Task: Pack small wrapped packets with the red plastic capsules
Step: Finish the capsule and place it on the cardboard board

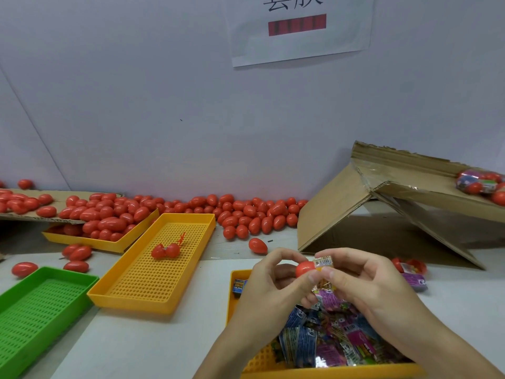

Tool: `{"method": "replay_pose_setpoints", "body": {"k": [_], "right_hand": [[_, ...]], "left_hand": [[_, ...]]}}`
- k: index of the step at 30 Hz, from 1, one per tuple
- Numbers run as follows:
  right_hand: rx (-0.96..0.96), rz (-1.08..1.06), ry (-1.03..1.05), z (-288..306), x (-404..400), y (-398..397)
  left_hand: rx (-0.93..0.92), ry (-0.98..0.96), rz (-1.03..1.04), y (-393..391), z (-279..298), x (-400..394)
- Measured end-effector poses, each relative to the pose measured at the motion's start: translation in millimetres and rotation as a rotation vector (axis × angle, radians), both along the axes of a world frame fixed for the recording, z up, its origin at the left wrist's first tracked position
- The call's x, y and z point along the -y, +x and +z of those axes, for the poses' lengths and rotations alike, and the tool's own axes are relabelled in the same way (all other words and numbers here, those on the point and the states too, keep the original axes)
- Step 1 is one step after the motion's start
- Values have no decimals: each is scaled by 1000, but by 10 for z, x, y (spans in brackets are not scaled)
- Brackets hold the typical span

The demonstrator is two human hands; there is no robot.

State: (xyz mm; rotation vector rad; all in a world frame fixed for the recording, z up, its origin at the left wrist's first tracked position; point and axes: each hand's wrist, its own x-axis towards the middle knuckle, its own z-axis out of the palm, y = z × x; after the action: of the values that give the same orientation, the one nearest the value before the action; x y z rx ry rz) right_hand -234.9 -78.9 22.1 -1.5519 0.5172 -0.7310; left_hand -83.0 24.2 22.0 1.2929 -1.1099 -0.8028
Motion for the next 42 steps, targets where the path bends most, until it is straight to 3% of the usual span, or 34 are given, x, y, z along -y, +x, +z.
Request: {"method": "replay_pose_setpoints", "body": {"k": [42], "right_hand": [[8,-131,7,-67,-12,44]], "left_hand": [[198,19,71,18,-49,24]]}}
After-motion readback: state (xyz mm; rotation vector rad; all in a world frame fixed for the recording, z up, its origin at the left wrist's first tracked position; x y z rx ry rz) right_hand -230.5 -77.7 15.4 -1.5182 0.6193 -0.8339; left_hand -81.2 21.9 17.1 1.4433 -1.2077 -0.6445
